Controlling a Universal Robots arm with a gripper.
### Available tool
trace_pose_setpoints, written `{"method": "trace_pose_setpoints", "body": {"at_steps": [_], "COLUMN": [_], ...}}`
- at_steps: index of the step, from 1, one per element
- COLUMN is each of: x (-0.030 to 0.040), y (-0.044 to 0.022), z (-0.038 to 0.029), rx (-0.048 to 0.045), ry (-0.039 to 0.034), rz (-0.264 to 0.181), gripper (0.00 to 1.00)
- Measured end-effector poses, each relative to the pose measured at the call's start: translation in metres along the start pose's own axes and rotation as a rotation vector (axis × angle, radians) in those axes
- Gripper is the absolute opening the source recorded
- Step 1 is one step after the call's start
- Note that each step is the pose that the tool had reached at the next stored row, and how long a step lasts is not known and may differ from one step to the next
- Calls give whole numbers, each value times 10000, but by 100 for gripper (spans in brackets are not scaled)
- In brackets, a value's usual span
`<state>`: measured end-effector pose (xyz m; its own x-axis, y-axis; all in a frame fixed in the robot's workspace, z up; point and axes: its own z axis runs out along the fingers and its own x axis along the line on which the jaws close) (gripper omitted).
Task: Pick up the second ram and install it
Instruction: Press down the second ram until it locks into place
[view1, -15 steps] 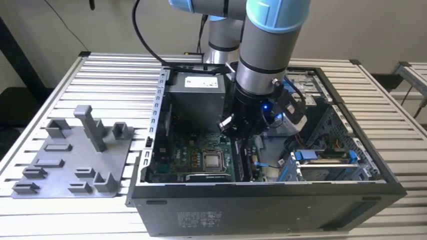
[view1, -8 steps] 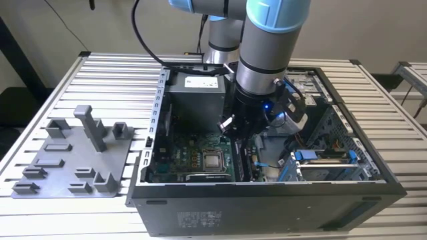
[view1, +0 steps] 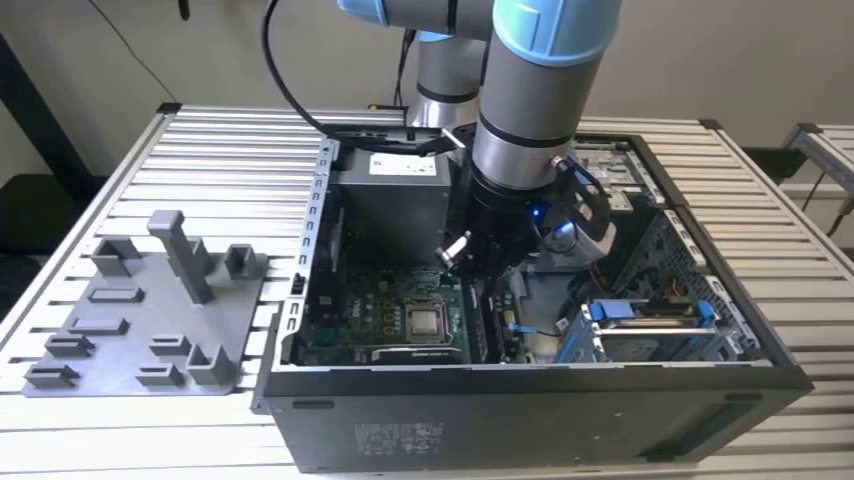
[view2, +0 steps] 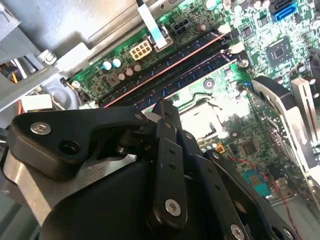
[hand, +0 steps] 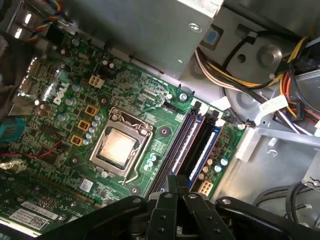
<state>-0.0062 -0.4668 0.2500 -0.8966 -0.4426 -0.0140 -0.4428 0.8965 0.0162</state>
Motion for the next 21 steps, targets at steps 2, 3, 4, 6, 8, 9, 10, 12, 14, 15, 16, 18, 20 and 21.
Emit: {"method": "trace_pose_setpoints", "body": {"at_steps": [2, 3, 4, 6, 8, 9, 10, 12, 14, 15, 16, 18, 20, 21], "x": [0, 0, 0, 0, 0, 0, 0, 0, 0, 0, 0, 0, 0, 0], "y": [0, 0, 0, 0, 0, 0, 0, 0, 0, 0, 0, 0, 0, 0], "z": [0, 0, 0, 1, 1, 1, 1, 1, 1, 1, 1, 2, 2, 1], "rx": [-3, -4, -6, -10, -14, -15, -18, -21, -26, -28, -30, -33, -36, -38], "ry": [4, 6, 8, 12, 17, 19, 21, 26, 30, 33, 34, 38, 42, 44], "rz": [-228, -347, -479, -736, -1008, -1152, -1296, -1586, -1859, -1997, -2133, -2378, -2609, -2726], "gripper": [11, 11, 11, 11, 11, 11, 11, 11, 11, 11, 11, 11, 11, 11]}}
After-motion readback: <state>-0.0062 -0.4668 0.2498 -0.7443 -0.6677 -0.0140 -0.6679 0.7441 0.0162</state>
